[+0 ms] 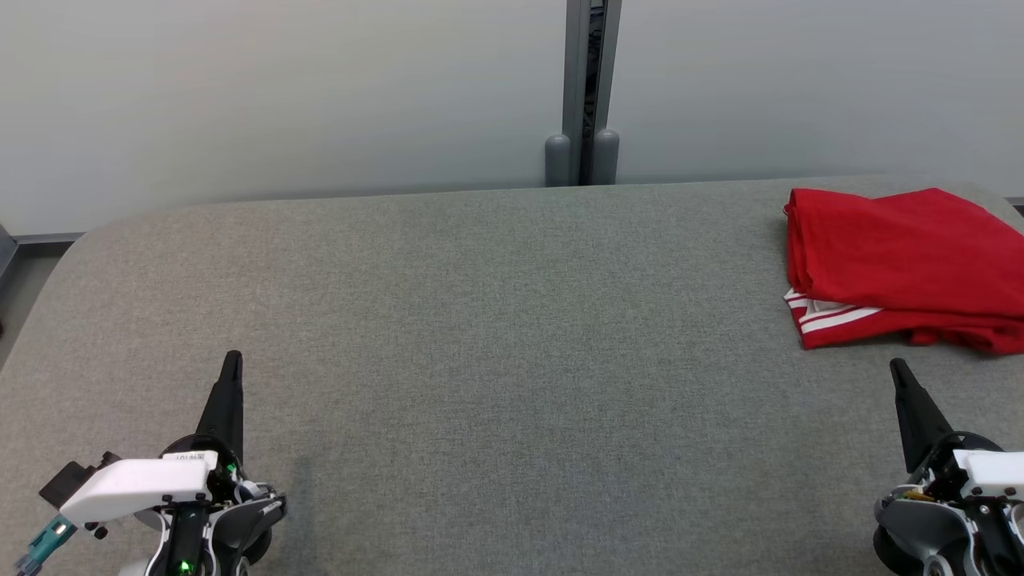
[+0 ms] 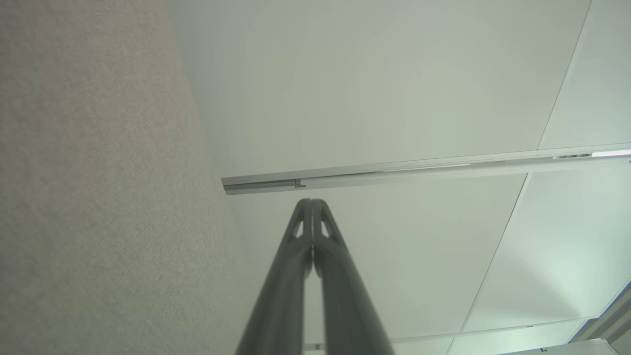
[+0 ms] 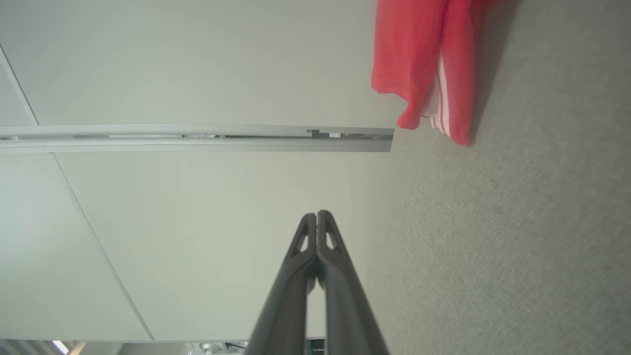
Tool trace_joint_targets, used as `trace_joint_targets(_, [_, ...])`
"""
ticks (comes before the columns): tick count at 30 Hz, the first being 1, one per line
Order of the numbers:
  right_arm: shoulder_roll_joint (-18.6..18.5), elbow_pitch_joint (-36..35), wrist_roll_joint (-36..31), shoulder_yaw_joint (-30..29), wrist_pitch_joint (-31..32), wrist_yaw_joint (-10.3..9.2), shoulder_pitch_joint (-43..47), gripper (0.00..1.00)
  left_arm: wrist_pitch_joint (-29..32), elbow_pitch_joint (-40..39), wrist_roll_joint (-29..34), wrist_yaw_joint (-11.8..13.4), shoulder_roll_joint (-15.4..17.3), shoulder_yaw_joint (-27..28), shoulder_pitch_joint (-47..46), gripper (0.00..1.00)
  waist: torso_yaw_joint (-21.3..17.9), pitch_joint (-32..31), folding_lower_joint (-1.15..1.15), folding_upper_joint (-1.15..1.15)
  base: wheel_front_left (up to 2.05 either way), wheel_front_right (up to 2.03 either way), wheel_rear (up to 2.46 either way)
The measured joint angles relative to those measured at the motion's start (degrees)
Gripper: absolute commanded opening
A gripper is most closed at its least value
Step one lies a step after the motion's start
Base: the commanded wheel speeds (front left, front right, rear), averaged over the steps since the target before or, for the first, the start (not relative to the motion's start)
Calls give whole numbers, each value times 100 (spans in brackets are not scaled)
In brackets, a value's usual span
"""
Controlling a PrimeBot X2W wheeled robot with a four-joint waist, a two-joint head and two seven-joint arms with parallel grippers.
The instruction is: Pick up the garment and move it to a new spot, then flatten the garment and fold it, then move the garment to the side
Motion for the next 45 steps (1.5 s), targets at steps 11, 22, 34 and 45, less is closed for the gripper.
trace_joint_targets(11, [12,2,3,-30,29,0,-1,0,0,2,-14,-13,0,1,-1,0,0,0,0,0,0,0,0])
trace_joint_targets(22, [25,3,-5,-60,40,0,-1,0,0,2,-14,-13,0,1,-1,0,0,0,0,0,0,0,0])
trace_joint_targets(34, [38,4,-15,-86,58,0,-2,0,0,2,-14,-13,0,2,-1,0,0,0,0,0,0,0,0])
trace_joint_targets(45, [49,4,-44,-101,78,0,-2,0,0,2,-14,-13,0,2,-1,0,0,0,0,0,0,0,0])
